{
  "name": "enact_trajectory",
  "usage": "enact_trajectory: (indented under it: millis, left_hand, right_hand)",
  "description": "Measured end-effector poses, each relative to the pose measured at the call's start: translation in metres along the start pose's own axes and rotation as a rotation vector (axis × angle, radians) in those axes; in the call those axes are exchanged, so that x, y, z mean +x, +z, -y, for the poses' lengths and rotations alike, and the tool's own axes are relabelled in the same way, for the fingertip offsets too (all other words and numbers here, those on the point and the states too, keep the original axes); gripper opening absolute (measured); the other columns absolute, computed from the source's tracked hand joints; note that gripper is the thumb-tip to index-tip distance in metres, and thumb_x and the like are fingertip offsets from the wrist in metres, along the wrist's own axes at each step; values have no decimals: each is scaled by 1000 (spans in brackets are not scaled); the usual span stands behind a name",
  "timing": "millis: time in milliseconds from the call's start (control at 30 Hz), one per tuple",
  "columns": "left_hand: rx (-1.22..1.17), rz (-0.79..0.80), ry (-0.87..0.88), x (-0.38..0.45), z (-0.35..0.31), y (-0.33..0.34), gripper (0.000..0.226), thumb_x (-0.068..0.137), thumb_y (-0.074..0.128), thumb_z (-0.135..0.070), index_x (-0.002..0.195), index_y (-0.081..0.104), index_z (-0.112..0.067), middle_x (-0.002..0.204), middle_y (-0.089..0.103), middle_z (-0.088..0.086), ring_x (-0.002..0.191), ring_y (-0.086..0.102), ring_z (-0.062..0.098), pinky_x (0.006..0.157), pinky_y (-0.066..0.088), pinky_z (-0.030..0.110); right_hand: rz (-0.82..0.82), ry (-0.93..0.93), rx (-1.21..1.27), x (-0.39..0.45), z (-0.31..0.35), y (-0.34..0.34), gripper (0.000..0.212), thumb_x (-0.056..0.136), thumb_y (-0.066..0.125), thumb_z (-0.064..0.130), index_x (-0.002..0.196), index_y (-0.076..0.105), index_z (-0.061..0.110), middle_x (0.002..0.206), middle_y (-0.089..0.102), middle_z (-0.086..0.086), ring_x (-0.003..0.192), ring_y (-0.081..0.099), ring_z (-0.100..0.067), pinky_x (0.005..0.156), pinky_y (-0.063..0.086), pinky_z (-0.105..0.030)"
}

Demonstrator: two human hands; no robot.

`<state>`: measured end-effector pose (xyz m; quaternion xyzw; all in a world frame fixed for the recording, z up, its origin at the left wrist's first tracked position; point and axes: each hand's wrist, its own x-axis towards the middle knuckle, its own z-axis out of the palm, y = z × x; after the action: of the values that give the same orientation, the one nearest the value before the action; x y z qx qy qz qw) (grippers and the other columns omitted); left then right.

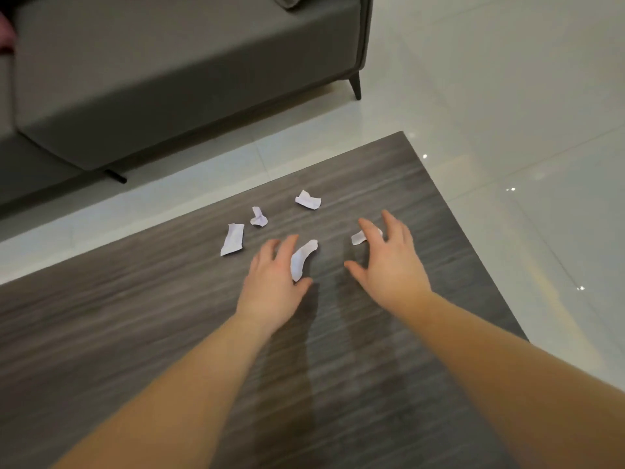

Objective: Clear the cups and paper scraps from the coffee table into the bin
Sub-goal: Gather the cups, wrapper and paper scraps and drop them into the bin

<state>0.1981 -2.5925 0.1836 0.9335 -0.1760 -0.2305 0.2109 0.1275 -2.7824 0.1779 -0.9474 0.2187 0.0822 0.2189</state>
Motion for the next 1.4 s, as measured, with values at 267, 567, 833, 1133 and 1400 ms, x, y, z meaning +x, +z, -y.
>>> enact_trajectory:
  millis: [267,567,833,1133,1400]
  left_hand:
    - [203,33,-73,34,-12,17,48,86,60,-23,131,44,-30,125,41,5,113,39,29,93,44,46]
    - [106,-12,0,30,-5,23,27,93,48,-10,113,64,-19,102,51,7,97,52,31,82,46,42]
    - [112,39,-93,12,6,15,23,87,52,-12,101,65,-25,100,62,3,96,58,28,73,40,32]
    - [65,-44,-135,-39,46,-10,17,89,54,-16,97,65,-27,93,62,-1,94,57,25,69,33,29]
    - [-33,-126,-250,-132,108,-45,18,87,54,-17,94,65,-29,88,58,-5,90,57,22,68,36,28]
  right_hand:
    - [119,8,-137,49,15,10,44,92,59,35,132,47,24,142,32,-11,127,35,-31,85,44,-38]
    - [207,-56,-190,50,16,2,27,86,49,-4,106,60,9,110,46,-11,96,47,-28,69,38,-33]
    - [310,-130,-181,34,34,-2,31,81,56,-8,106,64,9,111,51,-10,98,51,-30,74,44,-33]
    - [358,-273,-244,1,79,-5,25,82,56,-9,100,63,7,109,51,-10,86,44,-26,68,36,-30]
    - [393,-455,-306,-70,153,24,28,78,58,-11,99,64,7,105,52,-10,86,49,-28,68,40,-32]
